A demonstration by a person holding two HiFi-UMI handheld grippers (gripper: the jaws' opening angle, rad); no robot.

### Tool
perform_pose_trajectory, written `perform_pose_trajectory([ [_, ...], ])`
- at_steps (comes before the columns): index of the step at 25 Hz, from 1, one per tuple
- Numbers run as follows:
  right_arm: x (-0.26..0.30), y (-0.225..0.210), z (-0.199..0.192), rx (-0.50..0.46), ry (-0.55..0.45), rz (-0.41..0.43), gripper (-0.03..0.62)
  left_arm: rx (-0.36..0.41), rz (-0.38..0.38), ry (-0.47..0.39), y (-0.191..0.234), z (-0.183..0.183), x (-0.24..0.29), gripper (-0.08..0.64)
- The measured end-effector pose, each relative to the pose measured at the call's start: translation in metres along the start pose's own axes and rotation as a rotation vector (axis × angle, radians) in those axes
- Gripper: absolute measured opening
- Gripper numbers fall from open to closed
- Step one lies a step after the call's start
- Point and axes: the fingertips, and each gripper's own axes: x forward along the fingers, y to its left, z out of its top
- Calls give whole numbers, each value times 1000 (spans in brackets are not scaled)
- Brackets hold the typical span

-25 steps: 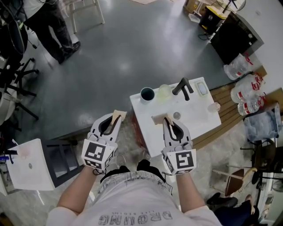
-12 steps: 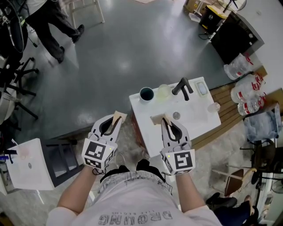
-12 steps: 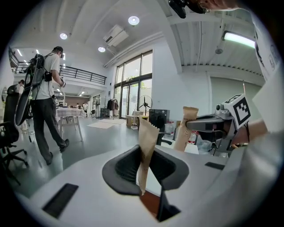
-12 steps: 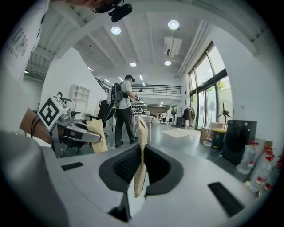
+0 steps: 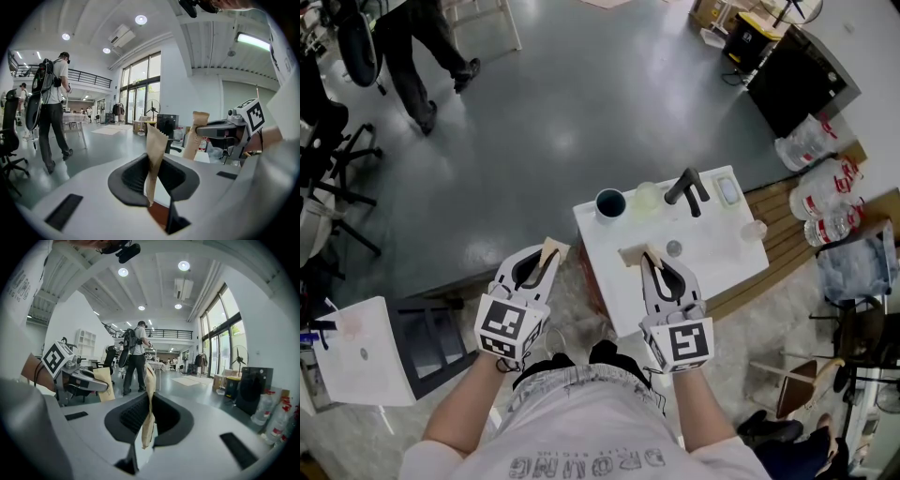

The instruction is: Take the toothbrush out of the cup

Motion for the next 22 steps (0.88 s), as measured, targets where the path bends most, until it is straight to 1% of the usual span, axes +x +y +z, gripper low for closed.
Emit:
perform_pose_trajectory([
  [12,5,-4,-4,16,-3,13,29,-18,-10,6,0,-2,8,61],
  [17,8,-8,-4,11,7,7,28,-28,-11,12,2,-3,13,61],
  [22,11,-9,-7,11,5,18,29,-30,-13,10,1,-2,19,61],
])
